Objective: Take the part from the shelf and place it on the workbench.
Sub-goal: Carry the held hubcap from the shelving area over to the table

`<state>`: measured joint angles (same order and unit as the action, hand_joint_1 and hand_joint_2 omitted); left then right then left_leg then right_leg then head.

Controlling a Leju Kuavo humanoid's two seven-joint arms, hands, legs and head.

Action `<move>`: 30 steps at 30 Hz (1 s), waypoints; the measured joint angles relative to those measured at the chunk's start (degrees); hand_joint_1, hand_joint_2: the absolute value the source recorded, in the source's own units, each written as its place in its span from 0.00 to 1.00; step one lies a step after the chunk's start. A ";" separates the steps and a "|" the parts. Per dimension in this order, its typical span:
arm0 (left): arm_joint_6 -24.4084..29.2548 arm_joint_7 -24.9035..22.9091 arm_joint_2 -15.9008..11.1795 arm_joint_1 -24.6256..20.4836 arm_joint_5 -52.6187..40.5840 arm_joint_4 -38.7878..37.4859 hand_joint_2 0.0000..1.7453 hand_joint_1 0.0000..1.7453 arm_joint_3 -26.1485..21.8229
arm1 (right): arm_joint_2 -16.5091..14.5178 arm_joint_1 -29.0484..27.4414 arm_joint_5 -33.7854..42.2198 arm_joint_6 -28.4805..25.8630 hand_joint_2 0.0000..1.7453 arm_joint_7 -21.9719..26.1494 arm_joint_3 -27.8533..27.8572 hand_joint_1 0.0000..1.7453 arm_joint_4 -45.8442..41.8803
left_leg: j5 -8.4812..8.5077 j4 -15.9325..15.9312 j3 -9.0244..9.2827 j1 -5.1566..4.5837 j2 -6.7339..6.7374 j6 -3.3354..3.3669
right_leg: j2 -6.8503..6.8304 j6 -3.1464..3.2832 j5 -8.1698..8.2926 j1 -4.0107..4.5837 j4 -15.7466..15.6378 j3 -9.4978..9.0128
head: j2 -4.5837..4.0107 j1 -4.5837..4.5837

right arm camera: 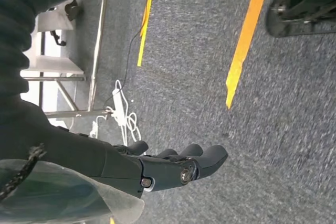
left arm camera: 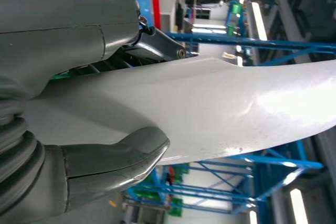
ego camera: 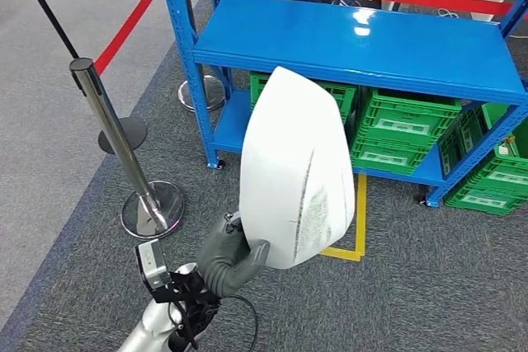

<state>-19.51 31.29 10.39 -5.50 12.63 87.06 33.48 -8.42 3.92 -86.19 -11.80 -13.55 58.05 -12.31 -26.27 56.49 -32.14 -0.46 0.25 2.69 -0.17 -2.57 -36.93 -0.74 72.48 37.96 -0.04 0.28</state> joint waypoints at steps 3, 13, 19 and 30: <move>-0.91 0.91 0.02 0.13 0.03 0.16 1.00 1.00 0.11 | 0.24 -0.07 0.11 0.00 1.00 -0.01 -0.02 0.00 0.00 | -0.14 0.46 -0.04 0.07 -0.06 -0.21 | -0.04 -0.31 5.31 -0.25 -7.21 -3.33 | 0.00 0.03; -1.68 1.36 0.09 -0.08 -0.32 1.27 1.00 1.00 0.34 | 0.43 -0.09 0.09 0.09 1.00 -0.16 -0.26 0.00 0.00 | -4.51 7.82 -3.44 -0.07 -0.25 -2.60 | 0.19 1.87 7.82 -0.54 -14.96 -6.88 | 0.00 -0.32; -0.32 0.32 -0.11 -0.10 -1.89 1.31 1.00 1.00 0.37 | 0.44 -0.14 0.23 0.11 1.00 -0.18 -0.30 0.00 0.00 | -3.97 12.00 -4.38 0.14 -0.28 -2.25 | 0.18 2.12 7.93 -0.40 -14.93 -6.75 | -0.01 -0.46; -0.33 0.15 0.46 -0.63 -1.16 1.31 1.00 1.00 0.36 | 0.29 -0.07 -0.16 0.32 1.00 -0.37 -0.31 0.00 0.09 | -0.44 0.63 -0.29 -0.07 -0.13 0.04 | 0.06 -0.25 1.56 -0.34 -2.37 0.33 | -0.01 -0.20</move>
<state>-19.84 31.45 10.85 -6.13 11.46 88.37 33.84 -8.13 3.85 -86.35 -11.49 -13.92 57.74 -12.22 -26.71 57.12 -32.43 -0.52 0.12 2.73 -0.10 -2.81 -35.37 -1.08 70.11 38.30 -0.05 0.08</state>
